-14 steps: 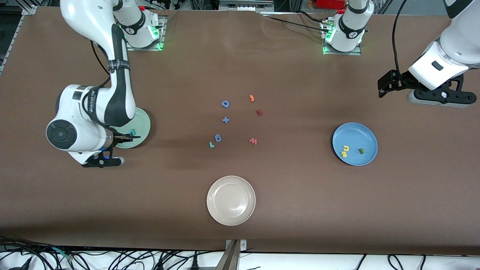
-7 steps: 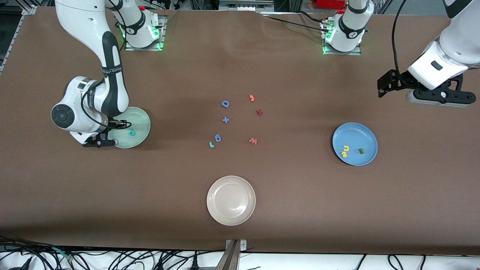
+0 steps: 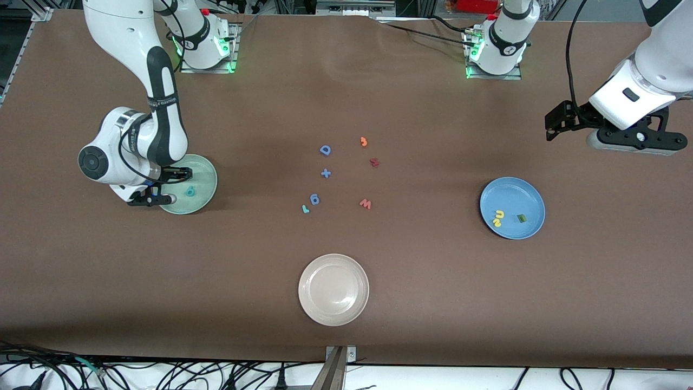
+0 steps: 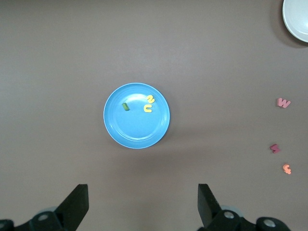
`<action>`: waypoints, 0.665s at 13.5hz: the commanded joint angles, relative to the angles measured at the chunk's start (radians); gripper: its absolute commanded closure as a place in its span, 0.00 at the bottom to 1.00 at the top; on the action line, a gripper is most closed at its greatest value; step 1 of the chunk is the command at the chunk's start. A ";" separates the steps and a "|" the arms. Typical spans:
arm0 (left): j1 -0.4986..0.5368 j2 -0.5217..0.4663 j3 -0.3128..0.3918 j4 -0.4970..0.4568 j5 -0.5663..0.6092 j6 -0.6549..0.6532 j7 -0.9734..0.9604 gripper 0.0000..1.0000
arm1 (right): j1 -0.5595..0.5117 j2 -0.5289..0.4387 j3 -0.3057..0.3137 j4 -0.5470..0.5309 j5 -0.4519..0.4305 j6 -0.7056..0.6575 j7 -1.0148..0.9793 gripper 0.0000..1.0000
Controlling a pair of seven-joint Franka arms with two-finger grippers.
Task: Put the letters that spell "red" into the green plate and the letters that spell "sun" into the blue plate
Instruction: 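Carry the orange e onto the green plate and open the right gripper, then move the right gripper back over the cyan letter among the scattered letters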
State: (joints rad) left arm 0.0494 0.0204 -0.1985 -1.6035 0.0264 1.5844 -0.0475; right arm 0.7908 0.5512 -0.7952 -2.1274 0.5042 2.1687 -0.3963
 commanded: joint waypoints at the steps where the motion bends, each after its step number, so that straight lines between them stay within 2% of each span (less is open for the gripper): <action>1: 0.004 -0.004 0.004 0.017 -0.017 -0.024 0.012 0.00 | 0.018 -0.065 -0.001 0.016 0.019 -0.022 -0.001 0.01; 5: 0.006 -0.004 0.004 0.017 -0.017 -0.024 0.012 0.00 | 0.056 -0.082 -0.001 0.246 0.011 -0.263 0.231 0.01; 7: 0.006 -0.004 0.005 0.017 -0.017 -0.023 0.014 0.00 | 0.096 -0.080 0.002 0.341 0.007 -0.311 0.374 0.01; 9: 0.006 -0.004 0.004 0.017 -0.017 -0.024 0.014 0.00 | 0.166 -0.068 0.004 0.386 0.007 -0.303 0.534 0.01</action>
State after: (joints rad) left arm 0.0511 0.0204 -0.1960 -1.6032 0.0264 1.5838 -0.0475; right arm 0.9013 0.4662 -0.7899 -1.7855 0.5092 1.8791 0.0113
